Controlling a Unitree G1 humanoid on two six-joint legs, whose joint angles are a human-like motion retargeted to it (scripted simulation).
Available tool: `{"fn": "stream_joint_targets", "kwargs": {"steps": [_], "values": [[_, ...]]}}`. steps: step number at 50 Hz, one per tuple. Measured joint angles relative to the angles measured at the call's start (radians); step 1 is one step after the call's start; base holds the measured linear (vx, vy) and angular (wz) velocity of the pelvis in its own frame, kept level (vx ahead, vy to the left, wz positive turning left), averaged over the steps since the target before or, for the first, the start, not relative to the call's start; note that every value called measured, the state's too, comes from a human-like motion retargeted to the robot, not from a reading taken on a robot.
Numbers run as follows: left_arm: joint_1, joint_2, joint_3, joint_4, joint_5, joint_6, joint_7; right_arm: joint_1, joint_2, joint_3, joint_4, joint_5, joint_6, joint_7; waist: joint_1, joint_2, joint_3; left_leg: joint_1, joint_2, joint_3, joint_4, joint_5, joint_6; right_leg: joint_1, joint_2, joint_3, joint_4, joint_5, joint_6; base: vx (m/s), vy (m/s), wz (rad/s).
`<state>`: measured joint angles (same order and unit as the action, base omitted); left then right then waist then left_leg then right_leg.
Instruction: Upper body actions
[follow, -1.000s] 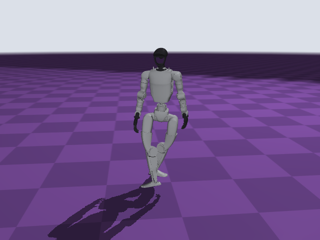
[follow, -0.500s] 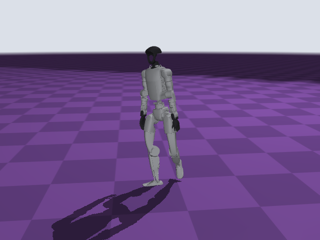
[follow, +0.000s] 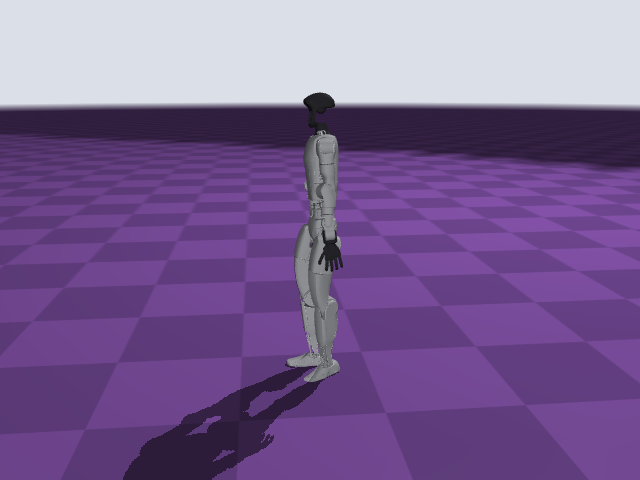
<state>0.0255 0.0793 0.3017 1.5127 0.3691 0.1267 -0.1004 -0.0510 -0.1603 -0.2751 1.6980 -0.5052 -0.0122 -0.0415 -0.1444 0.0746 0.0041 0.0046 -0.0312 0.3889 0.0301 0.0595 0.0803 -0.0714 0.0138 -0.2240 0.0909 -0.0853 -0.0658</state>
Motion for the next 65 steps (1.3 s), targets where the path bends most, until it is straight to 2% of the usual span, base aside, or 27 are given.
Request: {"fn": "stream_joint_targets", "kwargs": {"steps": [5, 11, 25, 29, 32, 35, 39, 41, 43, 45, 47, 50, 51, 53, 56, 58, 60, 65], "values": [[0.009, 0.014, -0.001, 0.0, 0.025, 0.02, -0.004, 0.07, 0.009, -0.033, 0.002, 0.036, 0.053, 0.005, 0.011, -0.003, -0.069, -0.002, -0.017, 0.035, -0.011, -0.029, 0.01, -0.028, -0.008, 0.021, -0.003, 0.012, 0.013, 0.21, 0.11, -0.4], [-0.016, 0.019, 0.03, 0.002, -0.029, 0.019, -0.034, 0.05, 0.025, -0.014, 0.002, 0.033, 0.041, 0.008, 0.004, -0.02, -0.048, 0.014, -0.023, 0.07, 0.01, -0.068, 0.018, -0.022, -0.018, 0.034, -0.008, 0.03, 0.024, 0.02, 0.07, -0.29], [0.011, 0.008, 0.026, 0.0, 0.017, 0.005, -0.028, -0.008, 0.054, 0.034, -0.075, -0.007, 0.0, 0.038, 0.02, -0.029, -0.073, -0.013, -0.027, 0.063, 0.033, -0.101, 0.003, -0.04, -0.028, 0.036, 0.016, 0.014, 0.036, 0.02, 0.01, 0.0], [0.013, 0.013, 0.03, 0.001, 0.026, 0.004, -0.029, -0.017, 0.058, 0.031, -0.075, 0.013, -0.005, 0.042, 0.027, -0.033, -0.08, -0.046, -0.014, -0.003, 0.062, -0.099, -0.019, -0.046, -0.02, 0.062, 0.06, -0.023, 0.049, 0.02, -0.07, 0.73], [0.013, 0.018, 0.033, 0.006, 0.025, 0.006, -0.024, -0.016, 0.06, 0.027, -0.075, 0.012, -0.006, 0.043, 0.012, -0.029, -0.086, -0.083, -0.003, -0.091, 0.09, -0.09, -0.035, -0.054, -0.008, 0.111, 0.091, -0.031, 0.03, 0.01, -0.15, 1.38], [0.007, 0.025, 0.036, 0.012, 0.024, 0.007, -0.014, -0.015, 0.061, 0.02, -0.077, 0.009, -0.007, 0.042, -0.01, -0.028, -0.089, -0.133, 0.001, -0.201, 0.123, -0.073, -0.052, -0.07, 0.029, 0.307, 0.117, -0.012, 0.039, -0.02, -0.17, 1.91], [-0.017, 0.035, 0.025, 0.011, 0.018, 0.011, -0.008, -0.014, 0.056, 0.011, -0.085, 0.012, -0.013, 0.036, -0.094, -0.01, -0.077, -0.216, -0.021, -0.419, 0.174, -0.042, -0.073, -0.07, 0.047, 0.443, 0.114, -0.009, 0.1, -0.05, -0.21, 2.8], [-0.036, 0.042, 0.02, -0.001, 0.016, 0.01, -0.014, -0.016, 0.052, 0.014, -0.087, 0.018, -0.017, 0.035, -0.114, -0.002, -0.056, -0.244, -0.025, -0.49, 0.187, -0.022, -0.083, -0.057, 0.057, 0.42, 0.107, -0.051, 0.105, -0.09, -0.21, 2.64], [-0.058, 0.052, 0.015, -0.024, 0.012, 0.008, -0.023, -0.021, 0.05, 0.025, -0.083, 0.023, -0.02, 0.038, -0.104, -0.019, -0.023, -0.257, -0.039, -0.532, 0.191, 0.0, -0.087, -0.034, 0.026, 0.265, 0.082, -0.074, 0.07, -0.14, -0.2, 2.22], [-0.085, 0.061, 0.005, -0.048, 0.008, 0.001, -0.039, -0.029, 0.048, 0.032, -0.077, 0.016, -0.017, 0.048, -0.061, -0.05, 0.007, -0.26, -0.059, -0.544, 0.172, 0.017, -0.066, -0.007, 0.004, 0.172, 0.064, -0.082, 0.05, -0.21, -0.15, 1.91], [-0.101, 0.055, -0.003, -0.068, 0.0, -0.005, -0.03, -0.027, 0.045, 0.033, -0.078, -0.004, -0.016, 0.057, 0.006, -0.076, 0.027, -0.265, -0.058, -0.49, 0.145, -0.007, 0.006, 0.004, -0.017, 0.1, 0.052, -0.084, 0.044, -0.22, -0.14, 1.84], [-0.117, 0.026, -0.012, -0.071, -0.051, -0.029, 0.024, -0.014, 0.04, 0.027, -0.096, -0.055, -0.017, 0.051, 0.059, -0.114, 0.034, -0.284, -0.01, -0.237, 0.113, -0.106, 0.109, 0.024, -0.07, -0.054, 0.033, -0.098, 0.048, -0.16, -0.1, 2.86], [-0.115, 0.019, -0.018, -0.069, -0.077, -0.037, 0.03, -0.008, 0.041, 0.025, -0.102, -0.068, -0.017, 0.042, 0.045, -0.12, 0.029, -0.285, 0.01, -0.127, 0.099, -0.14, 0.118, 0.031, -0.084, -0.116, 0.026, -0.105, 0.053, -0.09, -0.04, 3.65], [-0.111, 0.009, -0.029, -0.065, -0.118, -0.05, 0.035, 0.003, 0.043, 0.017, -0.11, -0.086, -0.02, 0.028, 0.016, -0.125, 0.017, -0.277, 0.049, 0.097, 0.071, -0.2, 0.108, 0.042, -0.109, -0.237, 0.016, -0.118, 0.067, -0.11, -0.01, 3.84], [-0.101, -0.001, -0.033, -0.066, -0.122, -0.062, 0.055, 0.023, 0.034, 0.005, -0.109, -0.065, -0.034, 0.031, -0.04, -0.124, -0.008, -0.211, 0.105, 0.58, 0.059, -0.28, -0.001, 0.067, -0.133, -0.452, -0.006, -0.147, 0.096, -0.14, 0.09, 4.44], [-0.094, -0.001, -0.03, -0.066, -0.111, -0.068, 0.078, 0.033, 0.025, -0.005, -0.101, -0.052, -0.033, 0.038, -0.048, -0.122, -0.017, -0.148, 0.1, 0.819, 0.053, -0.297, -0.036, 0.087, -0.136, -0.56, -0.018, -0.164, 0.118, -0.1, 0.12, 3.71], [-0.089, -0.001, -0.023, -0.064, -0.116, -0.071, 0.102, 0.045, 0.017, -0.021, -0.09, -0.053, -0.026, 0.032, -0.042, -0.126, -0.03, -0.109, 0.088, 0.909, 0.072, -0.299, -0.035, 0.102, -0.141, -0.659, -0.029, -0.176, 0.144, -0.05, 0.15, 3.73], [-0.084, 0.017, 0.026, -0.046, -0.156, -0.064, 0.1, 0.086, 0.007, -0.047, -0.065, -0.065, -0.013, 0.008, -0.008, -0.174, -0.081, -0.085, 0.099, 0.815, 0.217, -0.317, -0.026, 0.12, -0.179, -0.873, -0.05, -0.18, 0.203, 0.07, 0.2, 3.28]]}}
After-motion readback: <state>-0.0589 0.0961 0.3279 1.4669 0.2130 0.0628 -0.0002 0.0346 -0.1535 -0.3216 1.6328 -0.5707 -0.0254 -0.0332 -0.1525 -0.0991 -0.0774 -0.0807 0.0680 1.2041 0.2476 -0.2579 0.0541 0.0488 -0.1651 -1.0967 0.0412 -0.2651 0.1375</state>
